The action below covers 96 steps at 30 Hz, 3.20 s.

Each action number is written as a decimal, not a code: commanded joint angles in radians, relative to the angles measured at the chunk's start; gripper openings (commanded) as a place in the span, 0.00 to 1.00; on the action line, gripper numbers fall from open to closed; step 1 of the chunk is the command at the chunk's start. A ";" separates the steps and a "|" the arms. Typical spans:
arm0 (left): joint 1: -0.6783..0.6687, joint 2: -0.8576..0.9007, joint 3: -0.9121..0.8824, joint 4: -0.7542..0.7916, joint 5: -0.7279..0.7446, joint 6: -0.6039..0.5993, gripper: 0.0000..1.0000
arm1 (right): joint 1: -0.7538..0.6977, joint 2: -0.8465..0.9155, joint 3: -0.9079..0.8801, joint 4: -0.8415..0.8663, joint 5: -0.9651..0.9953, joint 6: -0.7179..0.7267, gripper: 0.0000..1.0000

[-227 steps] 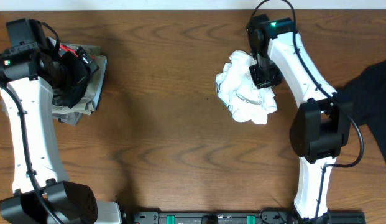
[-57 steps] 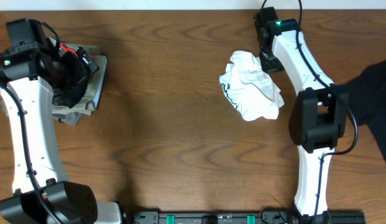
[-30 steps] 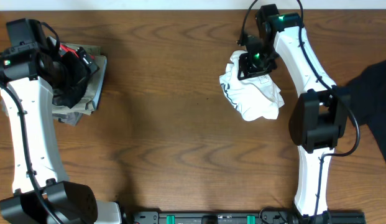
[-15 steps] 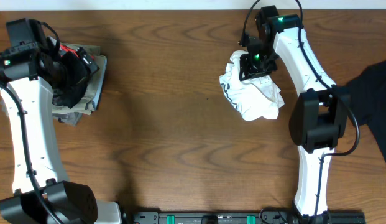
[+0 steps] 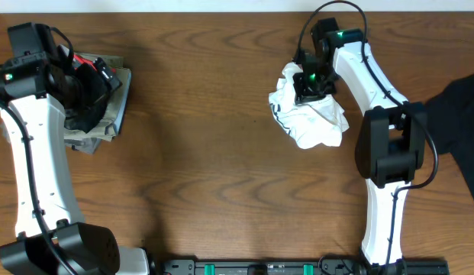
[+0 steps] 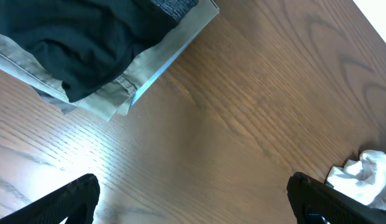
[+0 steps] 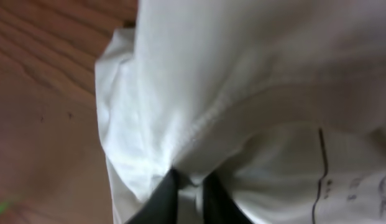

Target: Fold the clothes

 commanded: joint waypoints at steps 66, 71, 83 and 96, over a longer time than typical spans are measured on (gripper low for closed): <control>0.003 0.006 -0.005 -0.002 -0.010 0.013 0.98 | -0.049 -0.022 0.240 -0.375 0.516 0.186 0.37; 0.003 0.006 -0.005 -0.002 -0.010 0.013 0.98 | -0.049 -0.046 0.330 -0.494 0.228 0.054 0.40; 0.003 0.006 -0.005 -0.002 -0.011 0.017 0.98 | -0.021 -0.054 0.229 -0.525 -0.001 -0.134 0.02; -0.232 0.065 -0.008 -0.028 0.386 0.261 0.97 | -0.068 -0.055 0.158 -0.416 0.179 0.031 0.01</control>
